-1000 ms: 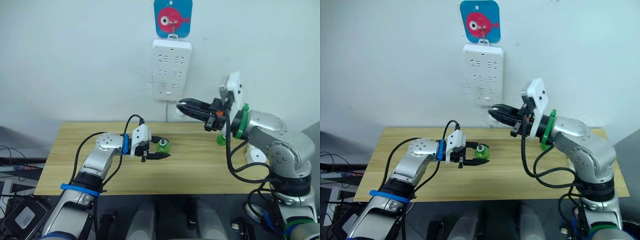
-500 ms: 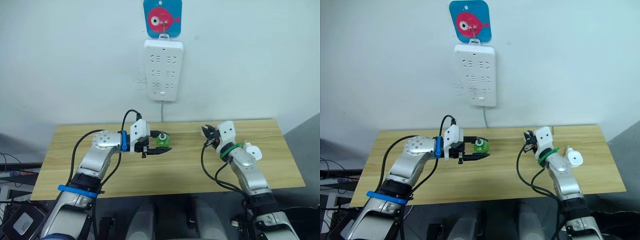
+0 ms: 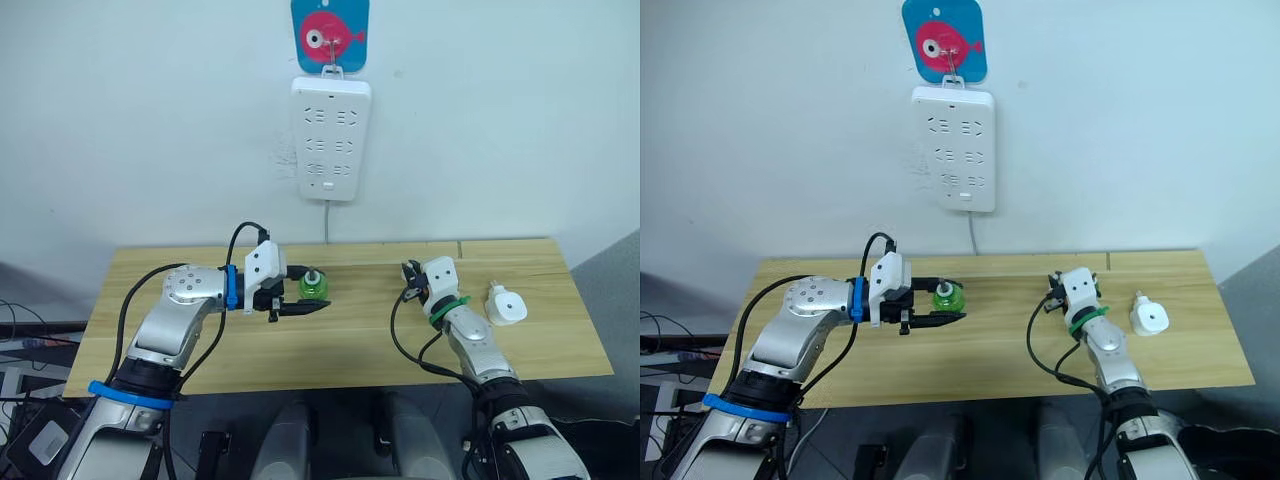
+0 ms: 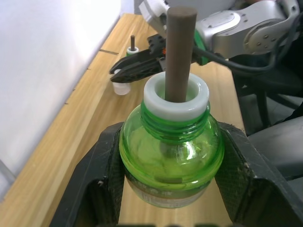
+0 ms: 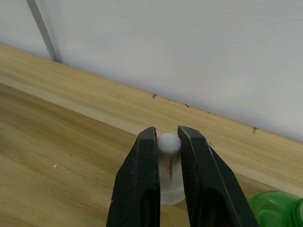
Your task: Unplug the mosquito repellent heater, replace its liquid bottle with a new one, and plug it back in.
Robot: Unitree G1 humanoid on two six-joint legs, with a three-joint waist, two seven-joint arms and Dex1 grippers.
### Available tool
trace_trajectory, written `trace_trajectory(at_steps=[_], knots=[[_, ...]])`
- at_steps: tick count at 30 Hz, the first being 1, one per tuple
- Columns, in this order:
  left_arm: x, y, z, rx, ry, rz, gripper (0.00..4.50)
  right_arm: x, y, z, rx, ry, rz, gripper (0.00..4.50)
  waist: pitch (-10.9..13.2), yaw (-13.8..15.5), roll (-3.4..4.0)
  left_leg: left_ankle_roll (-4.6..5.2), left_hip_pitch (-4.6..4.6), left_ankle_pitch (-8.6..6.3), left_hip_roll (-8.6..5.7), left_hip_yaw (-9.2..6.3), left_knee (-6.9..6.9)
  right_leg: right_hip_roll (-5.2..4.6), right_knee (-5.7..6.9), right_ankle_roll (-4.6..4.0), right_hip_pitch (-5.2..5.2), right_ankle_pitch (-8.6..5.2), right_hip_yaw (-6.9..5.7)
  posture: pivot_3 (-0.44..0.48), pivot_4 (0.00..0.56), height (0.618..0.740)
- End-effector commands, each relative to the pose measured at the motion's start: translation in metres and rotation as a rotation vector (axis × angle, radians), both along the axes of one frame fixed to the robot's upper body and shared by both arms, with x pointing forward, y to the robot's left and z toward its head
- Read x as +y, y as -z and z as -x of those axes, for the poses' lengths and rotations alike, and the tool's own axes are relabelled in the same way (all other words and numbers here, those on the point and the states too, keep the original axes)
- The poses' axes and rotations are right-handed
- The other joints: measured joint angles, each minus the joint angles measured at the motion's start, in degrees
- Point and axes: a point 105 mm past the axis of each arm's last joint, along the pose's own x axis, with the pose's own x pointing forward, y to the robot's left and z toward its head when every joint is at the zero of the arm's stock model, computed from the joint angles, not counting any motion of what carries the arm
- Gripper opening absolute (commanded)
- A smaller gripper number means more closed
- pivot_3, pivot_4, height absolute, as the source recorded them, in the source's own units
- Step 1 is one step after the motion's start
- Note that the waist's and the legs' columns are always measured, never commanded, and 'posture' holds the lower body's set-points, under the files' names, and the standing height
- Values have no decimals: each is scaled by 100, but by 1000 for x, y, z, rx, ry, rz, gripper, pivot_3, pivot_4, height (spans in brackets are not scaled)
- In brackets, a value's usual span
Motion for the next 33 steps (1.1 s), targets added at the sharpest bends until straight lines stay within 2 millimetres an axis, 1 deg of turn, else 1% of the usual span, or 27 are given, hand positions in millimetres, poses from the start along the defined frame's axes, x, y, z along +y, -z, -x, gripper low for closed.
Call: trace_trajectory(at_steps=[1,6,8,10,11,12,15,16,17,18,20,22,23,25,27,29,33], knots=[[-2,-11,2,-41,11,16,2259,-2,-3,0,-22,5,-8,285,0,5,0,0,0,0,0,0,0,0,-1,0,0,0,0,129,324,740],[-4,-10,0,-40,12,18,2259,-3,1,3,-17,-12,-11,1993,1,4,0,0,0,0,0,0,0,0,-2,0,1,0,2,110,318,740],[-5,-9,-2,-41,11,21,2259,-2,-3,5,-33,-28,-15,2693,1,4,0,0,0,0,0,0,0,-1,-3,0,1,0,3,100,314,740],[-6,-9,-3,-44,11,26,2259,1,-10,9,-54,-76,-21,3495,1,6,1,0,0,0,0,-1,0,0,-5,0,2,0,2,96,314,740],[-7,-9,-4,-45,11,29,2259,3,-14,11,-67,-99,-18,3812,1,7,2,0,-1,0,0,-1,0,-1,-5,0,2,0,2,93,311,740],[-8,-9,-5,-47,11,32,2259,5,-20,14,-84,-133,-15,3812,1,7,2,0,-2,0,0,-1,0,-1,-6,0,2,0,2,93,311,740],[-9,-8,-8,-52,7,42,2259,20,-55,33,-109,-310,-33,3812,5,5,8,2,-3,-1,-1,-2,0,-1,-6,0,2,0,3,75,300,740],[-9,-8,-9,-54,5,44,2259,27,-63,42,-85,-391,-45,3812,4,6,7,2,-3,-1,-1,-2,1,-1,-5,0,2,0,4,68,297,740],[-9,-7,-10,-55,4,45,2259,32,-68,49,-62,-444,-53,3812,4,6,7,2,-3,-1,0,-6,1,-1,-7,1,4,0,1,64,296,740],[-9,-7,-11,-59,3,48,2259,37,-78,59,-35,-521,-62,3812,4,-1,8,12,-2,-7,0,-8,2,-1,-7,1,5,0,1,55,294,740],[-9,-7,-12,-65,5,54,2259,43,-95,74,4,-632,-79,3812,4,-5,8,20,-1,-11,1,-15,1,0,-8,1,7,0,-3,39,284,740],[-10,-6,-13,-68,8,58,2259,46,-106,80,29,-685,-92,3812,4,-5,8,20,-1,-12,3,-21,1,-1,-10,1,10,0,-7,32,278,740],[-13,-7,-14,-72,17,64,2259,51,-112,85,39,-733,-77,3649,3,-7,7,20,-2,-11,2,-21,2,-2,-10,0,10,0,-7,27,274,740],[-19,-11,-14,-81,36,78,2259,63,-121,91,52,-802,-55,3265,3,-8,7,20,-3,-11,2,-22,3,-3,-15,1,12,0,-8,24,268,740],[-23,-13,-15,-89,51,85,2259,75,-129,93,50,-833,-52,3265,3,-7,7,19,-4,-11,1,-25,5,-3,-16,1,12,0,-11,23,266,740],[-25,-14,-15,-92,58,88,2259,84,-132,90,44,-826,-53,3265,3,-9,7,16,-3,-9,1,-25,4,-3,-15,1,12,0,-12,24,264,740],[-31,-16,-12,-99,87,93,2259,100,-128,84,60,-828,-64,3265,3,-7,7,0,-6,0,-2,-26,2,-5,-17,0,10,0,-13,31,257,740]])
